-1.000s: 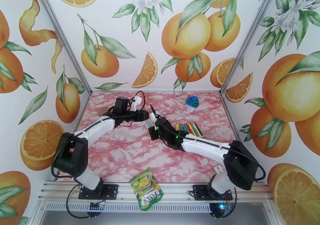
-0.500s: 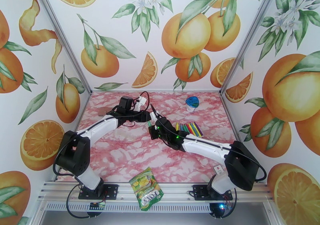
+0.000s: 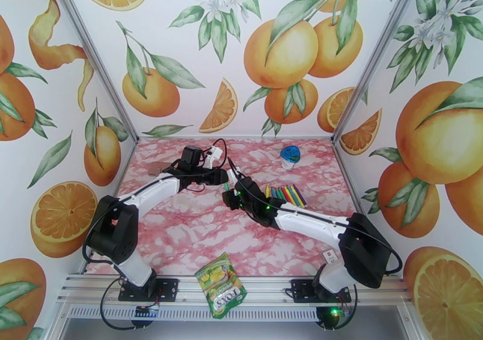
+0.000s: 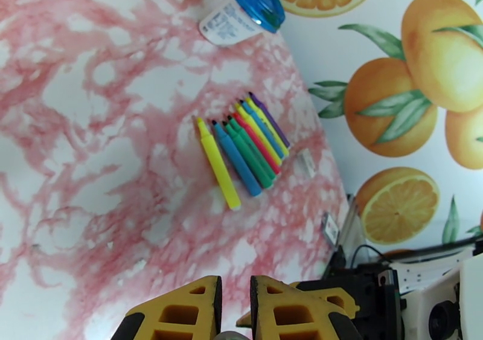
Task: Open the pen caps
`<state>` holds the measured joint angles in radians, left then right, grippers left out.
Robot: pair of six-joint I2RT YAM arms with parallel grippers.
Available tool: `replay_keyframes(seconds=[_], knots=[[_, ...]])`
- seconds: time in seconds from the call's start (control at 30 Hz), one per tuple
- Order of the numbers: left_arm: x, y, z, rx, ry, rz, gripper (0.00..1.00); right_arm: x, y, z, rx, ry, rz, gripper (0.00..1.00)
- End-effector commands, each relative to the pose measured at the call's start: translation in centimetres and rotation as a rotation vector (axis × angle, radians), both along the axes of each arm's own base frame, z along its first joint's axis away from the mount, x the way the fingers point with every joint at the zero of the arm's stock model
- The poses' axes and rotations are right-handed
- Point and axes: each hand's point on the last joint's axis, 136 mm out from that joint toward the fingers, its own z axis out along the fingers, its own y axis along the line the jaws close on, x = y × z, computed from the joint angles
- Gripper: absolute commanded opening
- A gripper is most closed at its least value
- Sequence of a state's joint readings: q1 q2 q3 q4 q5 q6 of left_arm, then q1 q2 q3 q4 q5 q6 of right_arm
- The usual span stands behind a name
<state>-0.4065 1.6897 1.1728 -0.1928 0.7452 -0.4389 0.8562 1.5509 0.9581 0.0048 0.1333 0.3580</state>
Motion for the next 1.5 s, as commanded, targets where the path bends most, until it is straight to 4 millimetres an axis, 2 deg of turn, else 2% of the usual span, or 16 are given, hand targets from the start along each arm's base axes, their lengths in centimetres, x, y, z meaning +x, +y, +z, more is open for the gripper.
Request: replay_keyframes(seconds=[0.0,0.13,0.4,0.6,0.77,0.97,1.2,1.47], knots=[[0.1,-0.7,1.6,-0.033,-0.031,-0.03,0.12,0.4,0.1,0.1,0.014,-0.016,-0.004,0.39],[-0.3,-0.9,1.9,-0.045,-0.033,-0.048,0.11,0.5,0.5,-0.2,0.018,-0.008,0.003,0.38],[-0.5,-1.2,2.2,-0.058,-0.034,-0.061,0.1,0.5,0.8,-0.7,0.016,0.007,0.013,0.31],[-0.4,-1.2,2.4,-0.06,-0.037,-0.06,0.1,0.4,0.7,-1.0,0.014,0.007,0.014,0.19],[0.6,-1.1,2.7,-0.053,-0.047,-0.017,0.07,0.1,0.7,-1.6,0.008,0.012,0.035,0.1],[2.2,-0.3,2.7,-0.002,-0.068,0.069,0.06,-0.4,0.3,-2.4,0.004,0.023,0.038,0.04],[4.3,1.1,2.2,0.066,-0.071,0.205,0.05,-0.8,-0.3,-3.2,-0.014,0.024,0.039,0.01],[6.4,2.1,2.9,0.082,-0.081,0.294,0.04,-1.4,-0.6,-3.8,-0.017,0.023,0.055,0.0]])
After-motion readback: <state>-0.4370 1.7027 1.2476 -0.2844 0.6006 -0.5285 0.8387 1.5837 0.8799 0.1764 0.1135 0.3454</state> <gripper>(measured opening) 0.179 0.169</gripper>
